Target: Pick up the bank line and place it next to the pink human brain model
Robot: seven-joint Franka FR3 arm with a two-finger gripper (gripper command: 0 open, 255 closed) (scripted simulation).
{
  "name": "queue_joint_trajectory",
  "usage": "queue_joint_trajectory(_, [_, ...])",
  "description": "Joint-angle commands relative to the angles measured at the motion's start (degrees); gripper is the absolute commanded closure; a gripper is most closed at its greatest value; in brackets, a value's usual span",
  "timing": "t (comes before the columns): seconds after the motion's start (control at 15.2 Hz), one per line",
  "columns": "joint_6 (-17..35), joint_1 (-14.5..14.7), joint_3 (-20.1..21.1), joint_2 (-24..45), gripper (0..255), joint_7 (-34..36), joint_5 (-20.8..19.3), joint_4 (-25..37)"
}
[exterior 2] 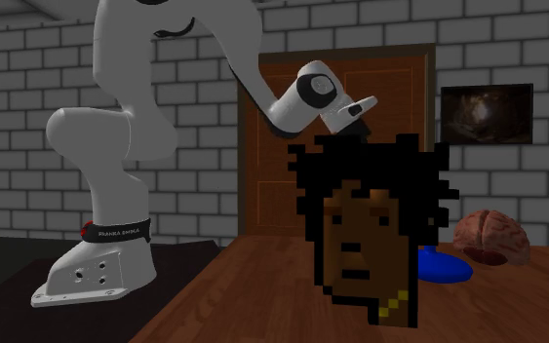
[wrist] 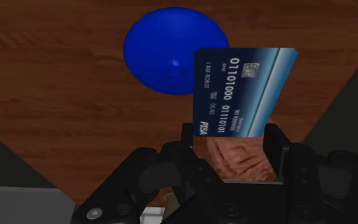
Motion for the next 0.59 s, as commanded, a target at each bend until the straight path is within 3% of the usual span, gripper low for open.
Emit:
queue_joint_trajectory(0.0, [-1.4,-0.4,-1.2,4.0,255,-1.4,-1.9,4.2])
queue_joint_trajectory(0.53, [-7.3,0.4,-5.0,18.7,255,-9.4,-4.0,21.3])
